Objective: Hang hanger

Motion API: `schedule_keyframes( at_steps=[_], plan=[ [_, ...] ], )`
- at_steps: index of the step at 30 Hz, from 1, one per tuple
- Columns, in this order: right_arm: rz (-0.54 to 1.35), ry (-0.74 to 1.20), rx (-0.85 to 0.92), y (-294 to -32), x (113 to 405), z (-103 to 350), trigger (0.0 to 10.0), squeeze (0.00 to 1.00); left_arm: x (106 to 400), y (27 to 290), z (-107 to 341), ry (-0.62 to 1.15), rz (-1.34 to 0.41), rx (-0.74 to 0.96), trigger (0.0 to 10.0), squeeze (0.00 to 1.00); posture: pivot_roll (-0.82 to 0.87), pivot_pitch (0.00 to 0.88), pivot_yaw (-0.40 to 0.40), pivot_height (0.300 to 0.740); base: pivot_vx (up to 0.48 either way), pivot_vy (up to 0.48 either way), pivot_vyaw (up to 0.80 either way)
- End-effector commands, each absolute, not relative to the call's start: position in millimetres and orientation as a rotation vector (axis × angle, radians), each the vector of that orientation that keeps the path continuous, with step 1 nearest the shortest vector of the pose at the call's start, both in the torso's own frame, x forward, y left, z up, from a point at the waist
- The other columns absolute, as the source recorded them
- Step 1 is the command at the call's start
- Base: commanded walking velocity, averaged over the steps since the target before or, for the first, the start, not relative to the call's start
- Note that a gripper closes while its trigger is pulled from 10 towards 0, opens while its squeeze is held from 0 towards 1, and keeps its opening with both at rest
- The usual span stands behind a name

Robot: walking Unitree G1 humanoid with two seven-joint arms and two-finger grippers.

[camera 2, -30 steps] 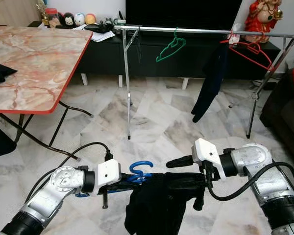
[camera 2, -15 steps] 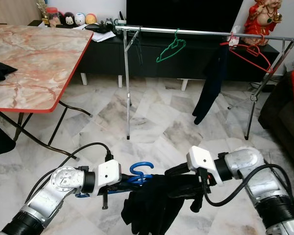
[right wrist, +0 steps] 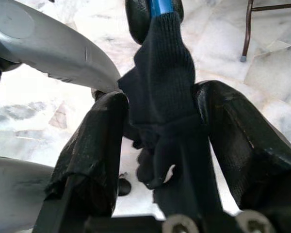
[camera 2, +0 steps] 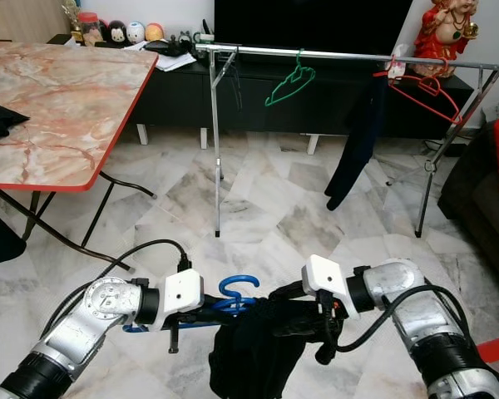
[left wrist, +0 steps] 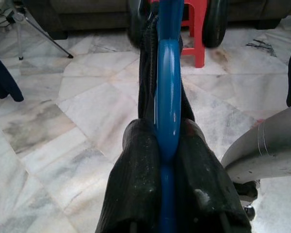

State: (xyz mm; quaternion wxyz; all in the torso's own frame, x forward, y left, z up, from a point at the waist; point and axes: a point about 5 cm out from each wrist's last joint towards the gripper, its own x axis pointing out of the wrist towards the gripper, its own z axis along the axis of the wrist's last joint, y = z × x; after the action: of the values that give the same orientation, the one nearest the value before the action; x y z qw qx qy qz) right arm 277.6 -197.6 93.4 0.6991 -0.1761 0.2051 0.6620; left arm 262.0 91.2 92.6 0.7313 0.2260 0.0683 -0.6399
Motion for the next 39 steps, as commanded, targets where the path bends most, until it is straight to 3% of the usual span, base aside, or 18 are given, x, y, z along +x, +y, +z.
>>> schedule_keyframes(
  at_steps=[1, 8, 9, 10, 11, 39],
  plan=[
    [1.461, 0.47, -0.42, -196, 280, 88, 10.0, 0.0, 265, 79, 111, 0.046, -1.437, 0.509, 10.0, 0.0, 0.0, 0.0, -0.1, 0.74, 0.0, 0.0, 0.0],
    [1.449, 0.462, -0.448, -195, 284, 86, 10.0, 0.0, 266, 77, 112, 0.036, -1.428, 0.504, 10.0, 0.0, 0.0, 0.0, -0.107, 0.74, 0.0, 0.0, 0.0],
    [1.451, 0.463, -0.451, -195, 285, 86, 4.6, 0.0, 266, 77, 112, 0.035, -1.428, 0.504, 10.0, 0.0, 0.0, 0.0, -0.108, 0.74, 0.0, 0.0, 0.0],
    [1.45, 0.461, -0.452, -196, 285, 86, 1.3, 0.0, 266, 77, 112, 0.034, -1.427, 0.504, 10.0, 0.0, 0.0, 0.0, -0.108, 0.74, 0.0, 0.0, 0.0],
    [1.445, 0.458, -0.45, -196, 286, 86, 0.0, 0.0, 266, 76, 113, 0.034, -1.427, 0.503, 10.0, 0.0, 0.0, 0.0, -0.108, 0.74, 0.0, 0.0, 0.0],
    [1.492, 0.44, -0.402, -187, 287, 83, 0.0, 0.0, 265, 71, 113, 0.021, -1.431, 0.492, 10.0, 0.0, 0.01, 0.0, -0.113, 0.74, 0.0, 0.0, 0.0]
  ],
)
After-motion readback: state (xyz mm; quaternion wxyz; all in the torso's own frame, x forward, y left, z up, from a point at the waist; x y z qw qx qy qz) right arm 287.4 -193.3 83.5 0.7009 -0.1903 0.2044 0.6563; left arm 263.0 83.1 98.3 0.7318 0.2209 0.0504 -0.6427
